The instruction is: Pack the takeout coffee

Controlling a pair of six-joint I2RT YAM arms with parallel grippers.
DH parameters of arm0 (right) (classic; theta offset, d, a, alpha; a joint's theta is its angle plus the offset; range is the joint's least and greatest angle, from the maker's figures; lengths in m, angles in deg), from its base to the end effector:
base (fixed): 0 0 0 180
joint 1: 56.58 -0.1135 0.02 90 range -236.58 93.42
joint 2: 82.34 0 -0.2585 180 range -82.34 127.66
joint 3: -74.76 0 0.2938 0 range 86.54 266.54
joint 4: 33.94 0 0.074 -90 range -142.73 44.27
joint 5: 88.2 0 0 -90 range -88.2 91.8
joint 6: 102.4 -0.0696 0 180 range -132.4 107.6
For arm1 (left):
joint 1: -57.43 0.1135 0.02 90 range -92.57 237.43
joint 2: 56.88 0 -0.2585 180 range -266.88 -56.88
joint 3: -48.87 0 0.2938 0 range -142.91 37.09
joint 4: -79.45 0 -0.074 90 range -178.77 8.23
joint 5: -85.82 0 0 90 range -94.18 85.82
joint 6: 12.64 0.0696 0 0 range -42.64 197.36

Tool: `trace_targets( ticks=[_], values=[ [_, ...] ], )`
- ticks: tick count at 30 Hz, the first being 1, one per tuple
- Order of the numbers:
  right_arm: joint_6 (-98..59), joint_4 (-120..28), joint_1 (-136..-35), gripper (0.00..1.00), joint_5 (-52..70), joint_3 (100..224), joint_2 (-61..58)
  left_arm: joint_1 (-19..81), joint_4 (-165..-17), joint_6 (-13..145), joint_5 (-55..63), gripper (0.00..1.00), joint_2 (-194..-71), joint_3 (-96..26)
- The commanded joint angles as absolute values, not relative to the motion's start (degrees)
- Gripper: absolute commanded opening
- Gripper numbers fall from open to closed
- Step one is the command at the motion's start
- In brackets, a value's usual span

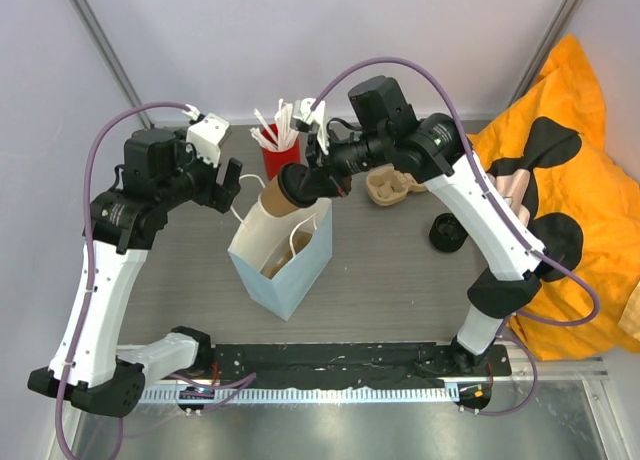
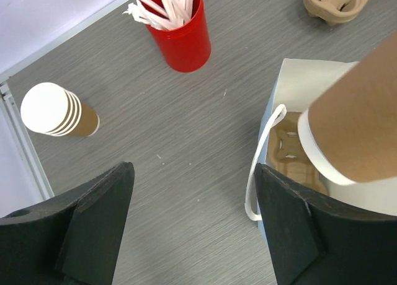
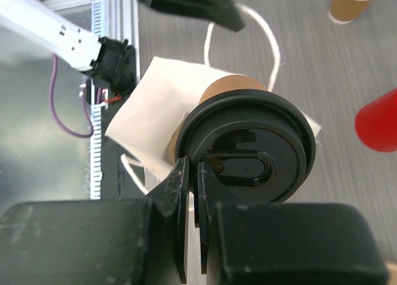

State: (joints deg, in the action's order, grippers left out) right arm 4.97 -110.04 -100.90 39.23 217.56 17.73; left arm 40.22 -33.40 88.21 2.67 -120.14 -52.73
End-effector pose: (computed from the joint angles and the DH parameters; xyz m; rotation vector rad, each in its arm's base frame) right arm 0.2487 0.3020 0.4963 -1.4314 1.6357 0.9729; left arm 0.2454 -0.0847 0.4576 0.5740 1.9943 -0.1920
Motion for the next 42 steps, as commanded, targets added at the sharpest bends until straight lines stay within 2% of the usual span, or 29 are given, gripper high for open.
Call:
trace_targets(
  ticks=[1, 15, 28, 36, 42],
  values=[
    [5.1, -109.7, -101.8, 0.01, 37.6, 214.6, 12.8, 40.6, -36.7, 87.2, 5.2, 0.78, -120.4, -54.1],
    [6.5, -109.4, -105.4, 0.01, 30.1, 216.5, 20.7, 40.6, -37.1, 86.1, 7.7, 0.5, -120.9, -53.2],
    [6.6, -109.4, -110.2, 0.01, 25.0, 212.1, 23.0, 40.6, -37.6, 84.2, 8.6, 0.45, -121.3, -53.1],
    [7.5, -109.9, -111.0, 0.01, 19.9, 210.7, 24.9, 40.6, -38.1, 83.4, 6.2, 0.36, -121.1, -52.4],
    [9.7, -110.1, -111.0, 0.01, 16.8, 211.6, 26.6, 40.6, -38.3, 83.2, 6.6, 0.35, -120.9, -51.5]
  ],
)
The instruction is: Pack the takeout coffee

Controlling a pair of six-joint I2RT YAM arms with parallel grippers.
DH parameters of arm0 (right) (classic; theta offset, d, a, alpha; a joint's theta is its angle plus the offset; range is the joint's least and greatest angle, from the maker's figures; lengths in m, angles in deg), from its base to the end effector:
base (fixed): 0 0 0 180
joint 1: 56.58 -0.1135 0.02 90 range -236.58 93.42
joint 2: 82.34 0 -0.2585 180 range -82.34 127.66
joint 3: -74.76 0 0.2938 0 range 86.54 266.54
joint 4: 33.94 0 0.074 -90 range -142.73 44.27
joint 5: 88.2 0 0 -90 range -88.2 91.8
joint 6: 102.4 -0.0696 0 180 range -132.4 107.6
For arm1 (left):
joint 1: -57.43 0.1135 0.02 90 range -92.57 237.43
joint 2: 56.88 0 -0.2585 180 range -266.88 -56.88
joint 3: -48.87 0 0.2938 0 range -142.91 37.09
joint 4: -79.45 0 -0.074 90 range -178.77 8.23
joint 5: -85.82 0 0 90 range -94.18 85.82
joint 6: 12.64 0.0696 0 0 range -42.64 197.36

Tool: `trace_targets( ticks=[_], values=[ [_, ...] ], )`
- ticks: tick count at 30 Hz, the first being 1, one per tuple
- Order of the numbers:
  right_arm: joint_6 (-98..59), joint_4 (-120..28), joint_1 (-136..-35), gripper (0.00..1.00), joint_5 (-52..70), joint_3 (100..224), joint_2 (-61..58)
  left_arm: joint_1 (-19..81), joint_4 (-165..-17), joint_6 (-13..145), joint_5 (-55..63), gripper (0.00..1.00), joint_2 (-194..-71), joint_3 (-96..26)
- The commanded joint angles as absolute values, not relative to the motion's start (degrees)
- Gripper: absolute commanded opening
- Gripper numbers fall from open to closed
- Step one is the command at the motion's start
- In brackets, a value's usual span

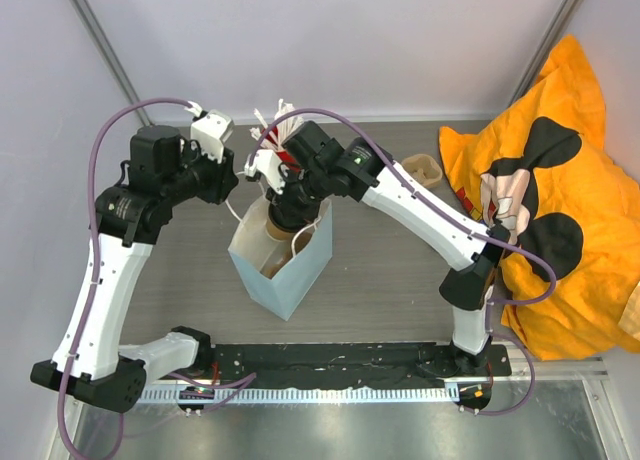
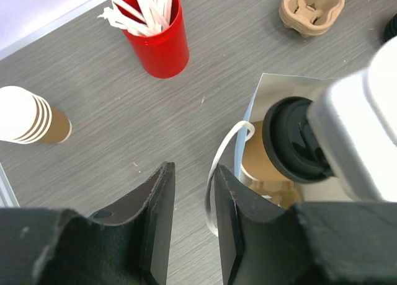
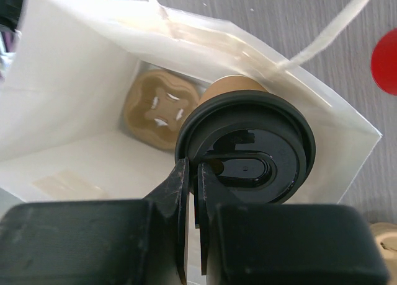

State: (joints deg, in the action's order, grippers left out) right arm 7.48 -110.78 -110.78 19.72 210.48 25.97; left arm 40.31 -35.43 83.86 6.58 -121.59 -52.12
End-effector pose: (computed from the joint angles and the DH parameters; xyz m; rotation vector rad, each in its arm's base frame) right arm 0.2477 0.3801 0.3876 -1.6087 1.8918 0.6438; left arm 0.2553 -0.0922 0.4524 0.5379 2.0081 -0.3082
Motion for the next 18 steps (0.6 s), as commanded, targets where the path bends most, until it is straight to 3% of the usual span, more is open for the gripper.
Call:
trace_targets(
  ticks=[1, 18],
  values=[
    [10.2, -110.3, -111.0, 0.01, 17.0, 211.9, 26.6, 40.6, -38.3, 83.2, 6.5, 0.35, -120.8, -51.5],
    [16.6, -115.0, -111.0, 0.01, 14.5, 212.8, 29.9, 41.0, -38.8, 82.5, 2.8, 0.29, -119.9, -50.5]
  ],
)
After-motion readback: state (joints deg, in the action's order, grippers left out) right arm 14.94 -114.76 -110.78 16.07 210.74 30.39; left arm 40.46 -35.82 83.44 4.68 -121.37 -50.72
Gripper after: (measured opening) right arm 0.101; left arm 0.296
